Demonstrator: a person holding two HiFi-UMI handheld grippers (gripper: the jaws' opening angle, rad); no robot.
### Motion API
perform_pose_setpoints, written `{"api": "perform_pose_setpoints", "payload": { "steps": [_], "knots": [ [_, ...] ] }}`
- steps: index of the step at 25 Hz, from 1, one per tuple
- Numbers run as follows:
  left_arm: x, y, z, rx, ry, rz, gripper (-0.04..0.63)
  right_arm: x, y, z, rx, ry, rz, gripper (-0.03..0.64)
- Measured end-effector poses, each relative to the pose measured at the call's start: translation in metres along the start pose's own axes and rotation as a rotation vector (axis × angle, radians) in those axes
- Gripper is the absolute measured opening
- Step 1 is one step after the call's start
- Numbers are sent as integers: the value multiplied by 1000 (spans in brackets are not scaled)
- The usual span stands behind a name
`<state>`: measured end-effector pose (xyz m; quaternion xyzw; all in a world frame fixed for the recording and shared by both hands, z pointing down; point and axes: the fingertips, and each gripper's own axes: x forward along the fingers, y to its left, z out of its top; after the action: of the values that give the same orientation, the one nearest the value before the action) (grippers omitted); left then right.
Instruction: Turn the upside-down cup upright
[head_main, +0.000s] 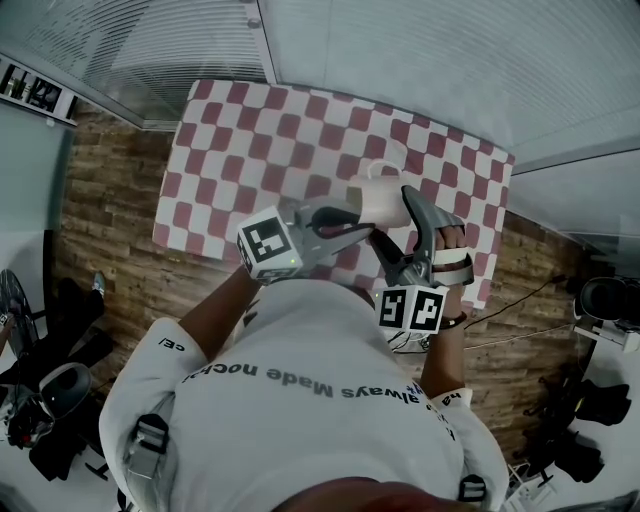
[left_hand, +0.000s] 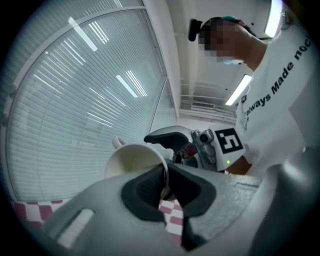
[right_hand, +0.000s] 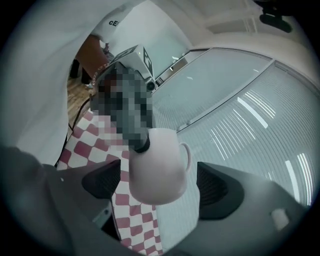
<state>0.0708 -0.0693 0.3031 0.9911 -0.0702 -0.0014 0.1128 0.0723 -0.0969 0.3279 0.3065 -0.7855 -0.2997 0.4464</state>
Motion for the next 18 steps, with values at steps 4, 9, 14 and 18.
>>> {"api": "perform_pose_setpoints", "payload": {
  "steps": [4,9,14,18],
  "knots": [
    [3,-7,-4,5,18,-19,23,7,2,-2,-33,34,2,481],
    [7,-11,-7,6,25,-31,23,14,5,-6,-58,56,3,481],
    [8,-12,-3,-12,11,-47,23,18,7,-11,-70,71,1,448],
    [9,-11,-3,-11,11,-42,25,19,7,-12,-62,66,-1,443]
  ]
}}
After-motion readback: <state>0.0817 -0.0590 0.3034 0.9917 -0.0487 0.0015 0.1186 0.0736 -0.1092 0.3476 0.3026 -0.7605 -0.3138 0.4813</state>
